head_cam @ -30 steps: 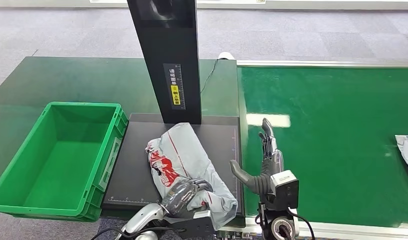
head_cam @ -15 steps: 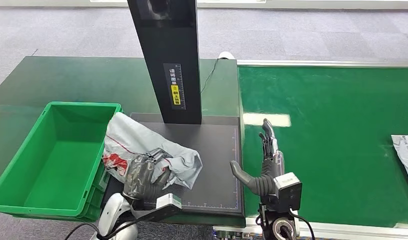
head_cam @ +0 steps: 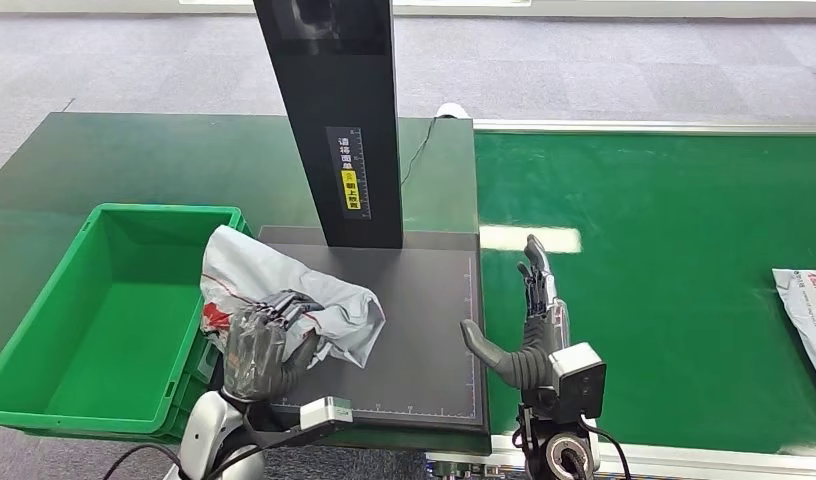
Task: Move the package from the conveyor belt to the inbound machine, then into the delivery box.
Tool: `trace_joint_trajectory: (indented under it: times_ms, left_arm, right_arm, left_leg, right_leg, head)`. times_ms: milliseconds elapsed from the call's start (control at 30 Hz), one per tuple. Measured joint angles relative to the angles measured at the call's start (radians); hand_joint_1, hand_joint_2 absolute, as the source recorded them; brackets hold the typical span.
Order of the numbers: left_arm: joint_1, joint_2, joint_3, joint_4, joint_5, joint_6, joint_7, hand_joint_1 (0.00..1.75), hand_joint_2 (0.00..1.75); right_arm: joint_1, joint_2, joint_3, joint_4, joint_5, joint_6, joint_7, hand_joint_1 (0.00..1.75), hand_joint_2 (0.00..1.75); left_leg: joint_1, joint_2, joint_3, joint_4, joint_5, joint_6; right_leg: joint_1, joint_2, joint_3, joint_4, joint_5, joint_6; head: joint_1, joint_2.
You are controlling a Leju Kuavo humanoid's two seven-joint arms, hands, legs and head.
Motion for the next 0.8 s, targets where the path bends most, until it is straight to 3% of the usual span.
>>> trace_joint_trajectory:
  times_ms: [67,167,467,800]
  left_arm:
    - [0.012,0.003,0.02,-0.038,-0.106,0.054,0.012,1.75,1.75]
    - [0.038,0.006,0.058,-0.139,-0.207,0.065,-0.006,1.75,1.75]
    - [0.065,0.034,0.13,-0.516,-0.312,0.065,-0.02,1.75,1.75]
    - [0.059,0.051,0.154,-0.642,-0.314,0.065,-0.015,1.75,1.75]
  right_arm:
    - [-0.01,0.0,0.002,0.007,-0.004,0.003,-0.001,0.0,1.75]
    - [-0.026,-0.001,0.01,0.025,-0.013,0.008,-0.007,0.0,1.75]
    - [-0.055,-0.008,0.035,0.088,-0.03,0.02,-0.028,0.0,1.75]
    - [-0.058,-0.008,0.042,0.111,-0.035,0.02,-0.03,0.0,1.75]
  left_leg:
    - [0.0,0.0,0.0,0.0,0.0,0.0]
    - [0.0,0.0,-0.001,0.0,0.0,0.0]
    - [0.0,-0.001,-0.001,0.0,0.0,0.0]
    - [0.0,0.0,-0.001,0.0,0.0,0.0]
  right_leg:
    - [0.0,0.0,0.0,0.0,0.0,0.0]
    - [0.0,0.0,-0.001,0.0,0.0,0.0]
    - [0.0,0.0,-0.001,0.0,0.0,0.0]
    - [0.0,0.0,-0.001,0.0,0.0,0.0]
  head:
    - [0.0,0.0]
    - [0.0,0.0]
    - [0.0,0.0]
    - [0.0,0.0]
